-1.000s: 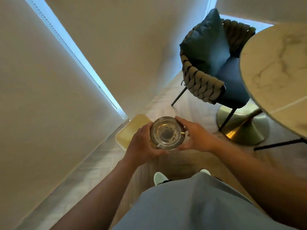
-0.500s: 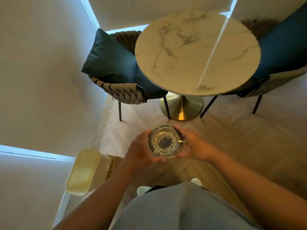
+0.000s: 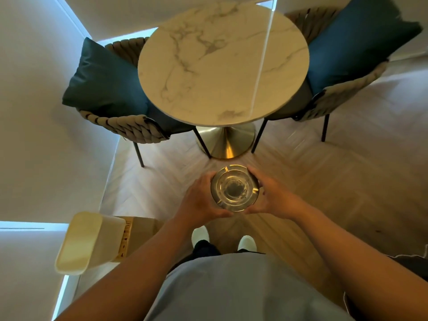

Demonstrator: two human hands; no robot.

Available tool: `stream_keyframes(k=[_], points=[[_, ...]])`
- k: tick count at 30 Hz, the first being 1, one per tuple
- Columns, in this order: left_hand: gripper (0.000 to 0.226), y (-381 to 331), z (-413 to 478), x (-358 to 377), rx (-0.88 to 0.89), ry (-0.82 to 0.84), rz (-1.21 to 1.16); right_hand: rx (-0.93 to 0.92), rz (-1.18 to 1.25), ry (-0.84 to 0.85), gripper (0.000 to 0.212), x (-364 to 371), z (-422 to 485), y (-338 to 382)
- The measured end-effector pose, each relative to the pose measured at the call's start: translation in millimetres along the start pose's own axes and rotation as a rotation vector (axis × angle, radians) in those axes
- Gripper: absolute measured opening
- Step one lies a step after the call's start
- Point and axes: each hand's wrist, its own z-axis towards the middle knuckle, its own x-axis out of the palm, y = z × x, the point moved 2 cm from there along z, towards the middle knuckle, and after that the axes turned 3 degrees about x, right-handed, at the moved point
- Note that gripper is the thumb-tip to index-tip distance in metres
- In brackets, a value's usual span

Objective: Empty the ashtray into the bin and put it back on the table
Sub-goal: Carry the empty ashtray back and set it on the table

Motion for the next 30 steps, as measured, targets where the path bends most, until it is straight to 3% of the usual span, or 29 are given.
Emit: stream_keyframes(k=[13, 21, 27, 30], points=[[0.097, -5.2, 65.4, 8.3, 0.077, 0.03, 0.001, 0.037, -0.062, -0.059, 0.097, -45.8, 32.3, -24.4], [0.102, 20.0, 140.2, -23.9, 0.056, 0.027, 0.007, -0.017, -0.104, -0.075, 0.096, -73.6, 112.5, -22.0], [0.104, 36.1, 192.2, -60.6, 0.053, 0.033, 0.018, 0.043, -0.102, -0.07, 0.108, -89.0, 172.8, -21.3], [0.105, 42.4, 222.8, -76.1, 0.093, 0.033, 0.034, 0.083, -0.113, -0.065, 0.104, -100.3, 202.6, -19.8]])
